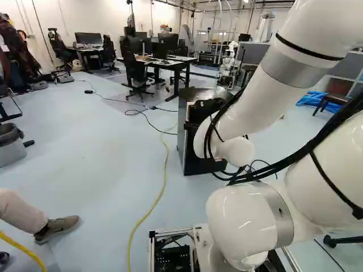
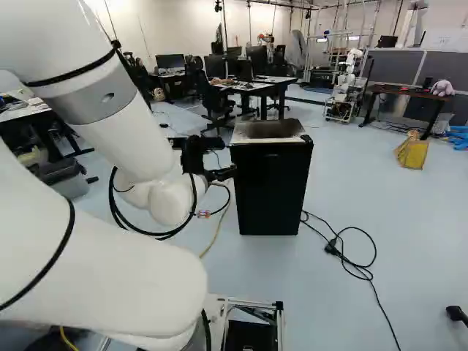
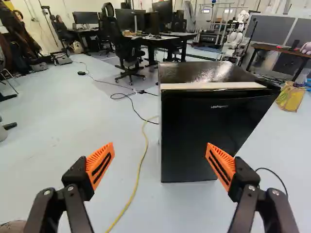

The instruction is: Grab a drink from the fridge

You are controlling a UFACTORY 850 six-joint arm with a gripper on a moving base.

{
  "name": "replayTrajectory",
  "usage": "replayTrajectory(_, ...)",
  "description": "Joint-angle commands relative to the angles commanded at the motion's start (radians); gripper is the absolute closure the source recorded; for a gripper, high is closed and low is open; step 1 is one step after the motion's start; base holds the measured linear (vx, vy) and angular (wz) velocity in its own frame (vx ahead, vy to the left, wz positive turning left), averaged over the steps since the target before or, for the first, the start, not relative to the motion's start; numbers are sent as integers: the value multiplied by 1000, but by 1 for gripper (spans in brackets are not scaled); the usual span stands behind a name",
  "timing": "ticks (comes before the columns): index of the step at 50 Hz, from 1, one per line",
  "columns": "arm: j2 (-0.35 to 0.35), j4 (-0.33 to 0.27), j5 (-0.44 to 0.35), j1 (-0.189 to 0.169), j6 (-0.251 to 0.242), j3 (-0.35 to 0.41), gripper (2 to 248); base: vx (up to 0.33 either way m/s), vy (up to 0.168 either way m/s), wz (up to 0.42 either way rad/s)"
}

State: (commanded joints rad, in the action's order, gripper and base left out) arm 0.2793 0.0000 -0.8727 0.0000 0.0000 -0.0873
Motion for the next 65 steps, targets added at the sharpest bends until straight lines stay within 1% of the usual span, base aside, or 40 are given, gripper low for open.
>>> replayTrajectory(65,0,0,0,0,0,0,3,1,0,0)
